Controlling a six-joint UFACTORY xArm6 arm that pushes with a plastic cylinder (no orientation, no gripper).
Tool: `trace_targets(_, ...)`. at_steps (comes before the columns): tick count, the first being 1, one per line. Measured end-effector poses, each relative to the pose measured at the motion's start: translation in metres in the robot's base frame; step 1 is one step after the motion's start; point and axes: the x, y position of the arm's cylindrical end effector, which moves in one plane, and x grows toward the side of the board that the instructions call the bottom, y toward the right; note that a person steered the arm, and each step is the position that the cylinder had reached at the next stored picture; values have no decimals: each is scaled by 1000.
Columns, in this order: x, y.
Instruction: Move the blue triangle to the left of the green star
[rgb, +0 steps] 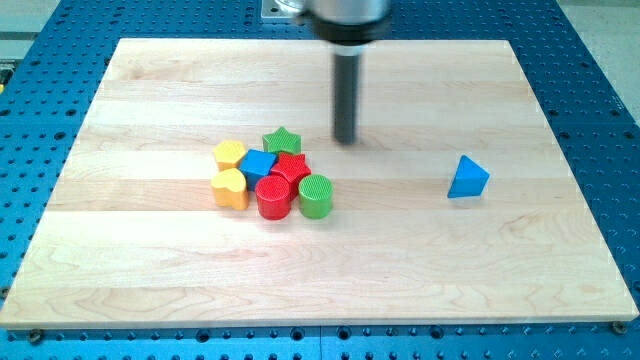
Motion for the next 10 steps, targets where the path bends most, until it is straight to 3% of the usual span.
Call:
trace_targets(2,-24,209)
trace_targets(3,38,225)
trace_targets(4,75,149)
trace_targets(6,106,95)
trace_targets(8,38,5)
trace_targets(9,31,-19)
trace_targets(10,55,-27)
